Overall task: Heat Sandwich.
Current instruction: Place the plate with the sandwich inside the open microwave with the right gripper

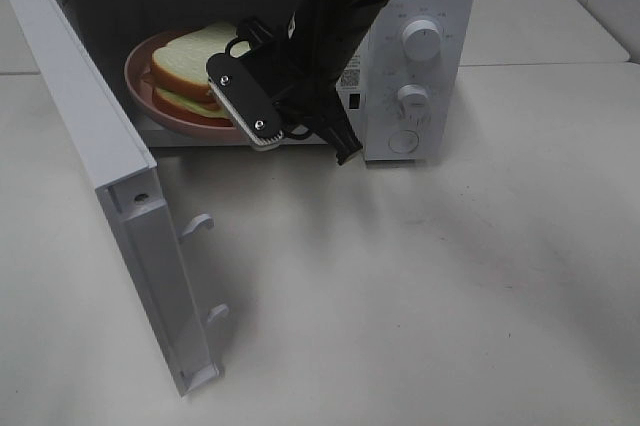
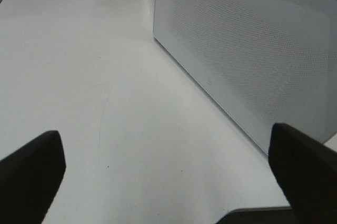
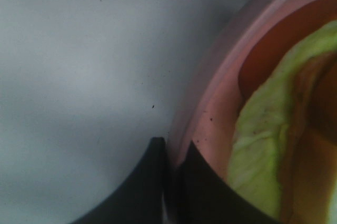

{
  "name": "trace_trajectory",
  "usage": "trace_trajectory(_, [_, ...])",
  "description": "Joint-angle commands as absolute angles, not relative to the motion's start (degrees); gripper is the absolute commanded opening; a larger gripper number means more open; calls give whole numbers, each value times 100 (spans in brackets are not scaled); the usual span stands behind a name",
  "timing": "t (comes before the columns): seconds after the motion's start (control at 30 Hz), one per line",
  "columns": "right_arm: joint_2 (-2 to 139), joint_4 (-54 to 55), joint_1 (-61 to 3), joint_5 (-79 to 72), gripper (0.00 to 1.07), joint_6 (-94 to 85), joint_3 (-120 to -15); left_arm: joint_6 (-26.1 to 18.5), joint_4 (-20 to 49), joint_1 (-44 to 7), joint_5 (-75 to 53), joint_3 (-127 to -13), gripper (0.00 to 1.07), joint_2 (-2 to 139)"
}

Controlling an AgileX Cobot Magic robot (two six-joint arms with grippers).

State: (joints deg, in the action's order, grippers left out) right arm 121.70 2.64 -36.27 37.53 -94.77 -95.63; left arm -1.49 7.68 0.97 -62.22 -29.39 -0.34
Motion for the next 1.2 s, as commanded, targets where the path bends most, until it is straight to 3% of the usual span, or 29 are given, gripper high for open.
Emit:
trace_trajectory(0.03, [12290,183,-3638,3713,1,-9179,-9855,-155,796,109,-6142,-2945,98,-120])
trace_trajectory(0.6, [13241,-109,-3638,4194,2,-8732,-11367,-155,796,109,-6142,-2945,98,-120])
trace_trajectory(1.0, [13636,-149,-3633,4165,5,-8720,-11774,-155,796,109,-6142,-2945,98,-120])
trace_trajectory(1.2, [13728,-201,-3621,3930,17,-8480,-11774,-155,796,109,-6142,-2945,98,-120])
